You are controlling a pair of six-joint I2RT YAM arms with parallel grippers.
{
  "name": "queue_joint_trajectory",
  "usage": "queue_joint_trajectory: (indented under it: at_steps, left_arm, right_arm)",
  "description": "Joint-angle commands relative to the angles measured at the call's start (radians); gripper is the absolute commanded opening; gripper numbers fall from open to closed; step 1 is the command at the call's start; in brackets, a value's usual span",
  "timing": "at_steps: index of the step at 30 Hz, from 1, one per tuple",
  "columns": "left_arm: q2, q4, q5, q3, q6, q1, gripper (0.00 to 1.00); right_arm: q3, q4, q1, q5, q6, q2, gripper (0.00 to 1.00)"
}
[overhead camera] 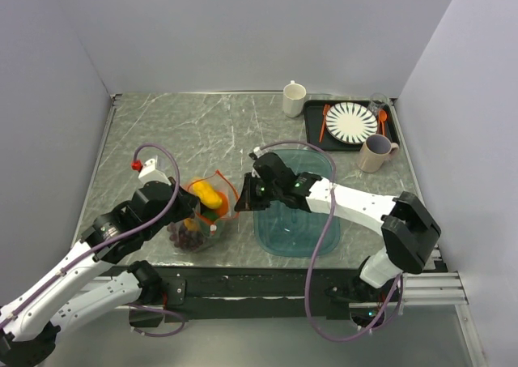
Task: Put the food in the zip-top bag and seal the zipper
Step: Adjust the zipper food storage bag at the center of the board.
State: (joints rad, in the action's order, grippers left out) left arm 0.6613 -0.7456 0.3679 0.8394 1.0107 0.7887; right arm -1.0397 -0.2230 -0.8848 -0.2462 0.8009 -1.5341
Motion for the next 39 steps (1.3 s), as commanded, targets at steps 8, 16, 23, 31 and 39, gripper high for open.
queue_joint_trajectory:
  at_steps: [8,16,23,31,39]
  left_arm:
    - [0.018,0.049,-0.046,0.007,-0.029,-0.003,0.01]
    - [0.055,0.089,-0.104,0.036,-0.053,-0.005,0.01]
    - [0.138,0.121,-0.205,0.06,-0.119,-0.003,0.02]
    - [0.169,0.244,-0.326,0.009,-0.141,-0.003,0.01]
    - [0.187,0.27,-0.36,0.021,-0.162,-0.003,0.26]
  right_arm:
    - [-0.057,0.111,0.007,-0.061,-0.011,0.12,0.0]
    - [-0.118,0.154,0.007,-0.159,-0.02,0.117,0.0]
    - [-0.19,0.062,0.009,-0.105,-0.035,0.08,0.0]
    - [-0.178,0.004,0.006,-0.042,-0.031,0.054,0.0]
    - [-0.218,-0.064,0.007,0.036,-0.046,0.045,0.0]
